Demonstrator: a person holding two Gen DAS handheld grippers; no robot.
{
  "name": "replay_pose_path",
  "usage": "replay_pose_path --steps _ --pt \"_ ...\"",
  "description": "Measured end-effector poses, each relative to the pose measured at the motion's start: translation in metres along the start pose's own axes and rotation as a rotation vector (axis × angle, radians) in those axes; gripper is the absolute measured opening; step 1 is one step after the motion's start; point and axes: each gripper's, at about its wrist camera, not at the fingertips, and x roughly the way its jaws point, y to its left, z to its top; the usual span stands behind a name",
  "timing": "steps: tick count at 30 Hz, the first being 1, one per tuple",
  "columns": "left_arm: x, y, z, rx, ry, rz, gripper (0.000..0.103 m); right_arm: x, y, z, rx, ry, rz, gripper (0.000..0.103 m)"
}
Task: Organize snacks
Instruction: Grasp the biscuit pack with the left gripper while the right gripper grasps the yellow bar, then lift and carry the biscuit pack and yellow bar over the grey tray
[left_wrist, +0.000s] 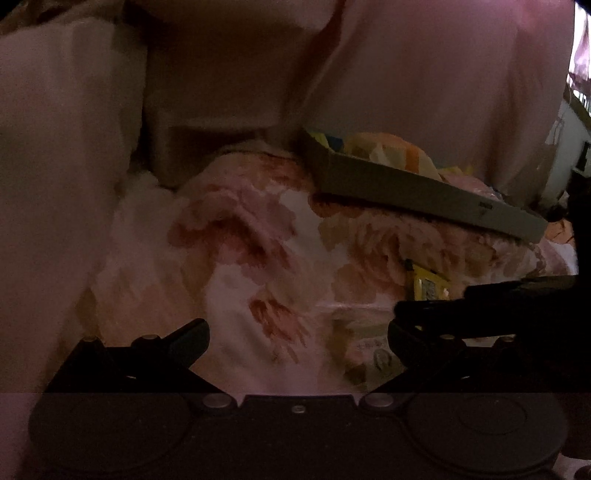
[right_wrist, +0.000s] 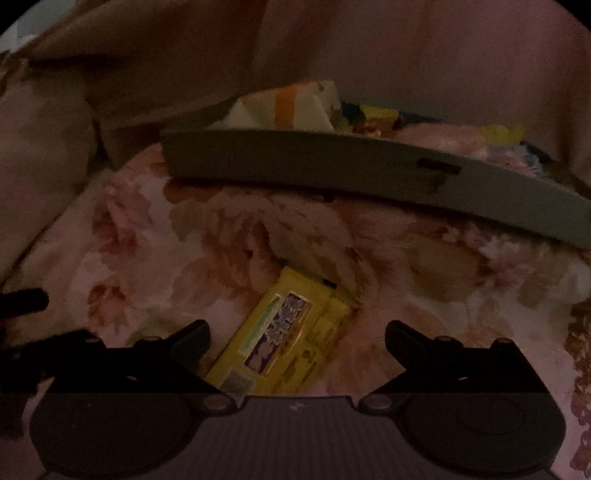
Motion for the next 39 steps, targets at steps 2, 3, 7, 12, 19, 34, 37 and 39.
replay_pose_path --steps 2,3,7,12,19,34,37,39 --pt "0.001 0.001 -0.002 -0.026 0.005 -0.025 0.102 0.003 0.0 -0.004 -0.016 0.013 -0.001 0.102" --pt "0.002 0.001 -0.003 -0.034 0.006 -0.034 0.102 0.004 0.0 -0.007 -0.026 0.013 -0.002 0.102" --pt "0.007 -0.006 -0.004 -0.027 0.01 -0.063 0.102 -0.002 -0.001 -0.023 -0.07 -0.019 -0.006 0.101" --pt "0.015 -0.022 -0.004 0.046 0.006 -0.098 0.102 -0.015 -0.006 -0.044 -0.14 -0.052 -0.015 0.095" --pt "0.035 -0.038 -0.007 0.104 0.048 -0.123 0.083 -0.035 -0.021 -0.07 -0.118 -0.086 0.027 0.078" --pt "0.026 -0.06 -0.019 0.149 0.096 -0.067 0.052 -0.069 -0.012 -0.095 -0.14 -0.071 0.043 0.052" --pt "0.015 -0.07 -0.026 0.154 0.117 -0.072 0.052 -0.083 -0.017 -0.109 -0.132 -0.06 0.047 0.052" --pt "0.008 -0.076 -0.03 0.162 0.128 -0.073 0.052 -0.092 -0.018 -0.117 -0.128 -0.059 0.049 0.052"
